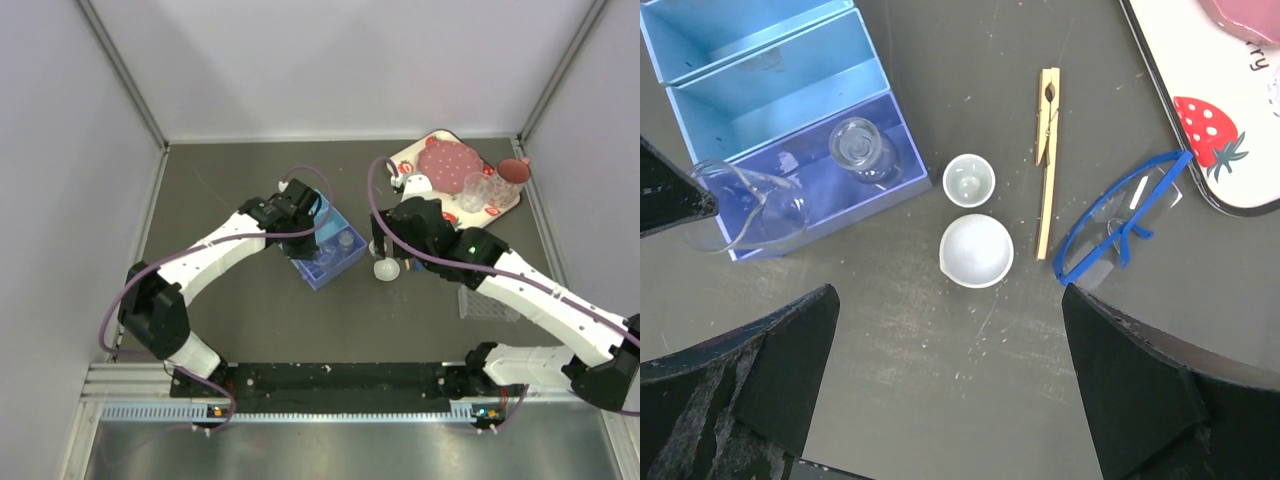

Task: Organize the chemistry lab equipment

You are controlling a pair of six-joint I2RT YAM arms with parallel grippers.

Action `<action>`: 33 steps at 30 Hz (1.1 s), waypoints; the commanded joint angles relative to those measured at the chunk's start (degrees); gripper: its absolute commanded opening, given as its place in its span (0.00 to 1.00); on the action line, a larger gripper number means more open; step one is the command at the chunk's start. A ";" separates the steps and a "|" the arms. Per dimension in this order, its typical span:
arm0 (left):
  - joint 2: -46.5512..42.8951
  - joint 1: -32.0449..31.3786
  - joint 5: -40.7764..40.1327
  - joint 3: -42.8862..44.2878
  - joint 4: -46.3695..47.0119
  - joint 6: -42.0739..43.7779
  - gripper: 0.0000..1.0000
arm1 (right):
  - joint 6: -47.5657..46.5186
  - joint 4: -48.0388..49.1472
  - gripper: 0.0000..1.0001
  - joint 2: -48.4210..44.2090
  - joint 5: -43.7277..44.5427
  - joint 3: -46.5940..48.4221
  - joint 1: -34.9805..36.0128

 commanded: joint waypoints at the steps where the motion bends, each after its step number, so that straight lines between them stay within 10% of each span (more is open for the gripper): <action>1: 1.95 -0.12 -1.44 3.17 2.14 0.89 0.00 | 0.32 0.26 0.95 -1.79 0.77 -0.37 -0.51; 21: 9.42 -0.12 -6.28 2.55 3.63 1.85 0.00 | 1.37 0.27 0.95 0.22 0.86 -2.57 -0.60; 33: 10.39 -0.12 -4.52 1.85 4.77 2.56 0.25 | 3.22 0.70 0.95 1.46 -0.81 -7.23 -4.55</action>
